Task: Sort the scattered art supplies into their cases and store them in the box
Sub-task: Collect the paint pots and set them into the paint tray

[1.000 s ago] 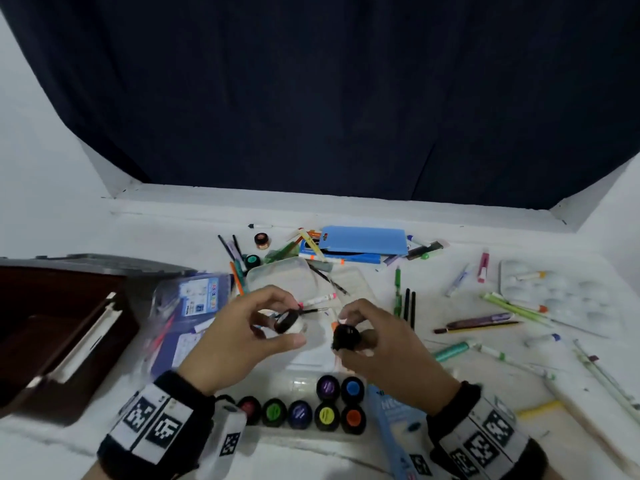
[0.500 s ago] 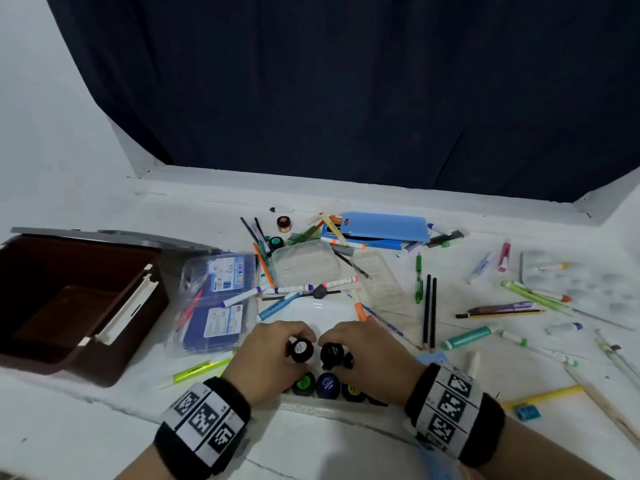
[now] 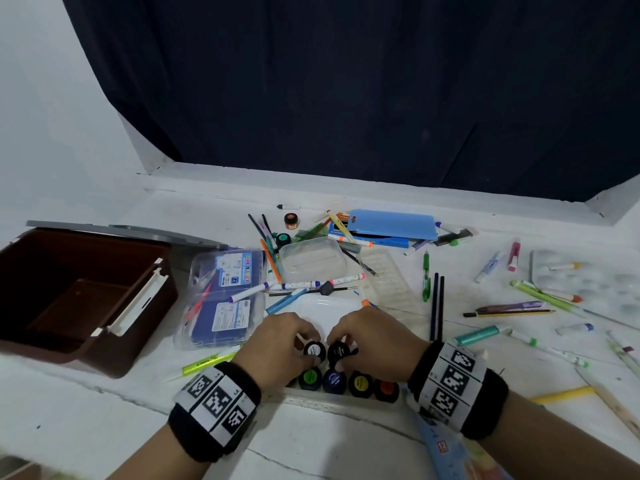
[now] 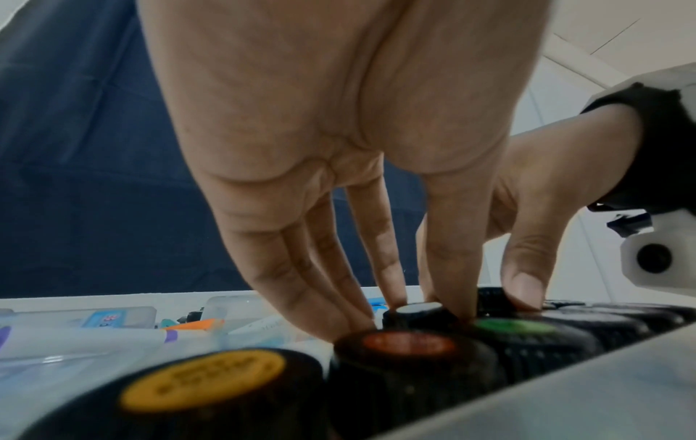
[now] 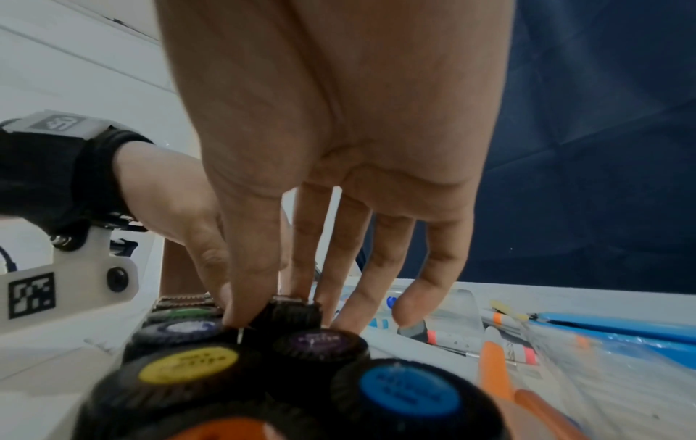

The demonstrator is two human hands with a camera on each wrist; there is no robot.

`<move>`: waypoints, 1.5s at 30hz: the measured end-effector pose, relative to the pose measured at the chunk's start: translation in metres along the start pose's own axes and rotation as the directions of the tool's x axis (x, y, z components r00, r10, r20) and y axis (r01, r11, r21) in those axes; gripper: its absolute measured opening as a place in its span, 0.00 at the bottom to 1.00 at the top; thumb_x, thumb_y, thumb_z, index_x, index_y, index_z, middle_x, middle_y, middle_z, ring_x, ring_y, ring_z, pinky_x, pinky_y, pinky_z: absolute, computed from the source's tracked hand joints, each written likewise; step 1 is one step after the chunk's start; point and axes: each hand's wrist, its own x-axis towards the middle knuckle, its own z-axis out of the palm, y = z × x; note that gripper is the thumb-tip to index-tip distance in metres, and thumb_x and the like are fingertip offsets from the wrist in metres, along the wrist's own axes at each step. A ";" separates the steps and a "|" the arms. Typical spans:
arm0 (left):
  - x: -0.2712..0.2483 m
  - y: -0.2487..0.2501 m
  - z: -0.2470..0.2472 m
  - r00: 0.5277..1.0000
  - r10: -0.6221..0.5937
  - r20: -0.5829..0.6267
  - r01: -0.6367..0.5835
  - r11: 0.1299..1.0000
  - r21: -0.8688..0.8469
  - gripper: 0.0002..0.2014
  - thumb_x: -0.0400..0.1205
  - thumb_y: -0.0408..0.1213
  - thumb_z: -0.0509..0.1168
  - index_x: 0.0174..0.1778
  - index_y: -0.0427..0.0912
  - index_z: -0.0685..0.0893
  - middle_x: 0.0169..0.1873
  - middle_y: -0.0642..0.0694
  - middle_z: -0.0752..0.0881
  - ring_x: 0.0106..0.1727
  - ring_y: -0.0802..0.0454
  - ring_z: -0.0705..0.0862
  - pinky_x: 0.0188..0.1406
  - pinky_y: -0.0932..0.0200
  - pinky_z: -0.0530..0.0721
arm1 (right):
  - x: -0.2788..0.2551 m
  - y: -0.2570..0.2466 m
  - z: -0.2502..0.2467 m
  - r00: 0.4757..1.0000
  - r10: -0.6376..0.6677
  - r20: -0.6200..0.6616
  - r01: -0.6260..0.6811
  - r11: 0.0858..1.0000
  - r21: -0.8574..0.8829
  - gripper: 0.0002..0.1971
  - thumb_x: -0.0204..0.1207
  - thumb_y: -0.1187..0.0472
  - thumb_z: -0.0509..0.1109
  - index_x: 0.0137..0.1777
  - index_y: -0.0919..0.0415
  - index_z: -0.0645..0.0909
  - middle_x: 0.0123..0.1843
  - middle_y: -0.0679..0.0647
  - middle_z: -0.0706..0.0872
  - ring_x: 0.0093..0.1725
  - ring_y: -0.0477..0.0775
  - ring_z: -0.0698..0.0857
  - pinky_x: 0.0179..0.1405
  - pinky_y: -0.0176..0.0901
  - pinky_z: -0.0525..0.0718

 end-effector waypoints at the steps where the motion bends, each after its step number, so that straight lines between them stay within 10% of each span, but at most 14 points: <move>1: 0.000 0.000 -0.001 1.000 -0.002 0.006 0.002 1.000 0.006 0.12 0.75 0.45 0.77 0.53 0.56 0.90 0.51 0.56 0.86 0.47 0.60 0.86 0.52 0.60 0.85 | 0.000 0.000 -0.002 1.000 -0.003 0.012 0.003 1.000 0.009 0.17 0.71 0.50 0.79 0.59 0.47 0.88 0.57 0.46 0.89 0.57 0.48 0.83 0.67 0.52 0.76; 14: 0.000 0.004 -0.011 0.994 0.078 0.071 -0.086 0.989 0.117 0.14 0.79 0.45 0.73 0.60 0.51 0.87 0.51 0.54 0.74 0.46 0.60 0.81 0.50 0.68 0.77 | 0.010 0.001 -0.010 0.997 0.056 0.055 -0.057 0.998 0.012 0.13 0.69 0.51 0.81 0.53 0.45 0.89 0.51 0.43 0.89 0.44 0.43 0.81 0.47 0.43 0.82; 23: 0.007 0.005 -0.020 0.990 -0.002 0.138 -0.006 0.998 0.058 0.13 0.75 0.48 0.77 0.54 0.58 0.90 0.53 0.52 0.80 0.46 0.57 0.83 0.56 0.56 0.83 | 0.015 0.003 -0.007 0.996 0.080 0.033 -0.080 0.997 -0.017 0.13 0.67 0.49 0.81 0.51 0.47 0.89 0.49 0.42 0.90 0.45 0.43 0.79 0.44 0.42 0.81; 45: 0.014 -0.014 -0.019 0.986 -0.011 0.164 -0.015 0.987 0.157 0.14 0.75 0.57 0.75 0.55 0.61 0.87 0.51 0.61 0.86 0.44 0.60 0.77 0.46 0.60 0.76 | 0.028 0.009 0.000 0.994 0.049 0.098 -0.053 0.998 0.031 0.16 0.63 0.44 0.83 0.42 0.50 0.82 0.44 0.44 0.89 0.43 0.46 0.84 0.43 0.44 0.81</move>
